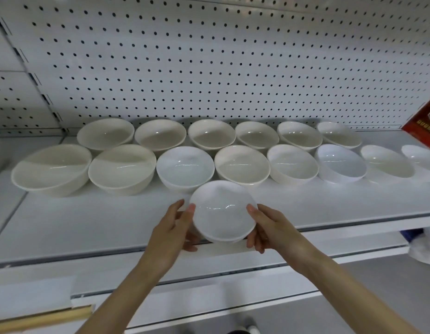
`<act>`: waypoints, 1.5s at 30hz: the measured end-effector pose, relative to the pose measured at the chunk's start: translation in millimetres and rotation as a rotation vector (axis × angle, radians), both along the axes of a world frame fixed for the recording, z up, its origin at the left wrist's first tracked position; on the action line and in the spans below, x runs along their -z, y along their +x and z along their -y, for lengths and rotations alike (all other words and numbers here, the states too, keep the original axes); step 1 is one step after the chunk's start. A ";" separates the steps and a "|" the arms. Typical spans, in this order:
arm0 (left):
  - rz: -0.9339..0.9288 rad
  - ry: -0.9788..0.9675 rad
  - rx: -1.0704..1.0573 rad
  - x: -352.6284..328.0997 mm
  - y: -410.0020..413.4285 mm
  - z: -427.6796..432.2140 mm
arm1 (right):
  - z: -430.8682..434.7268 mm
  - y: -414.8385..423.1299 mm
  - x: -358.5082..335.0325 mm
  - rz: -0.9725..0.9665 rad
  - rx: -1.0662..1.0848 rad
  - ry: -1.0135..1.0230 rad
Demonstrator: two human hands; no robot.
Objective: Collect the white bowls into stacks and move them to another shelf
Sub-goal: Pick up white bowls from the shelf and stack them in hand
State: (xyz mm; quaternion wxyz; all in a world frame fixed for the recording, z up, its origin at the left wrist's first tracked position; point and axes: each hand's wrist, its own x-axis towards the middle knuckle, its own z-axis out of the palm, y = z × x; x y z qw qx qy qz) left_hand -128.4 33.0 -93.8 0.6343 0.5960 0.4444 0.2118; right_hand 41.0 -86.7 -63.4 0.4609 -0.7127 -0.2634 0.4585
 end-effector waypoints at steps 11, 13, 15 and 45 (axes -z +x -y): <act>0.015 -0.017 -0.123 -5.2 9.0 -44.8 | -0.9 -5.9 5.7 -0.114 -0.089 -0.047; 0.015 0.027 -0.122 -1.7 10.0 -46.3 | 0.3 -5.4 6.5 -0.124 -0.093 -0.037; 0.015 0.041 -0.128 3.5 11.3 -49.4 | 1.7 -5.5 6.8 -0.132 -0.099 -0.028; 0.278 -0.166 -0.113 -11.5 10.1 -51.8 | 18.5 -12.9 13.4 -0.110 -0.073 0.112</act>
